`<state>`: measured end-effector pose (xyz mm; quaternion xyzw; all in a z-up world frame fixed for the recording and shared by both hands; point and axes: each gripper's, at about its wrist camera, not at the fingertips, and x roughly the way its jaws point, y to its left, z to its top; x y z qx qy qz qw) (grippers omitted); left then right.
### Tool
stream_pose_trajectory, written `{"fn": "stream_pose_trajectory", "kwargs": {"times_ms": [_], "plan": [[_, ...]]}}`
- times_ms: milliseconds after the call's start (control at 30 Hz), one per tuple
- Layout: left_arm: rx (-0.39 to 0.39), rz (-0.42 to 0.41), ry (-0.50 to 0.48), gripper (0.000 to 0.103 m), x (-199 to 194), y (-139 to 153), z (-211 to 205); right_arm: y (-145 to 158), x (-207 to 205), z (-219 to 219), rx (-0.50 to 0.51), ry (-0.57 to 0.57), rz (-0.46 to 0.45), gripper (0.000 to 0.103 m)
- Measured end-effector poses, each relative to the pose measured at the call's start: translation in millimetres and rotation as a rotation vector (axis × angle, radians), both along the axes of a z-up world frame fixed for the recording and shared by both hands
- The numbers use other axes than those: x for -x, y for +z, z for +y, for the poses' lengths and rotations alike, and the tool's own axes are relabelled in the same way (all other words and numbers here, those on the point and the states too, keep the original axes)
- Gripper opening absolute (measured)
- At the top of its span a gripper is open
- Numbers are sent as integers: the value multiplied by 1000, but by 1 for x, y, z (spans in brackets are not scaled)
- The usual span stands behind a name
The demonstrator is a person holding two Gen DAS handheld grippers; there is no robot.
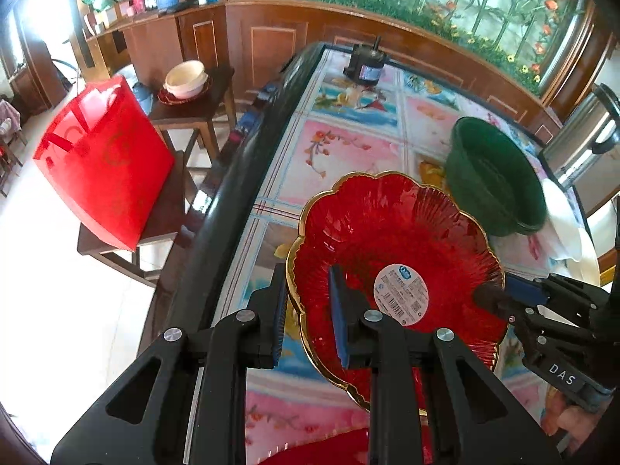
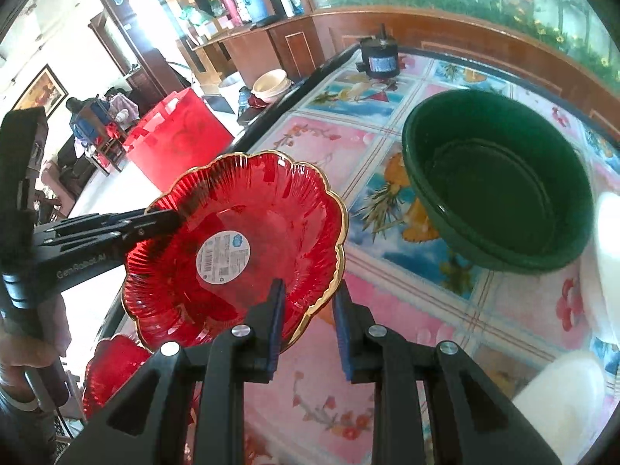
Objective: Organize plates and bowls
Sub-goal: 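Lift the stacked red plates together with the left tool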
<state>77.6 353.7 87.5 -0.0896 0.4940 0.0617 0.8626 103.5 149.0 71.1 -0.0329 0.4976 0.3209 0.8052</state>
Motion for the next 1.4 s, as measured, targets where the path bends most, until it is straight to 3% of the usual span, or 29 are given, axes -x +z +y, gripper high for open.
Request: {"fn": "stream_pose_trajectory", "kwargs": {"times_ms": [367, 867, 1400], "plan": [[18, -34, 35, 20, 60, 11, -2, 19, 38, -4, -53, 46, -38, 26], [47, -100, 31, 20, 130, 30, -21, 36, 104, -14, -36, 90, -104, 36], [60, -143, 26, 20, 201, 31, -40, 37, 162, -25, -30, 107, -148, 36]]}}
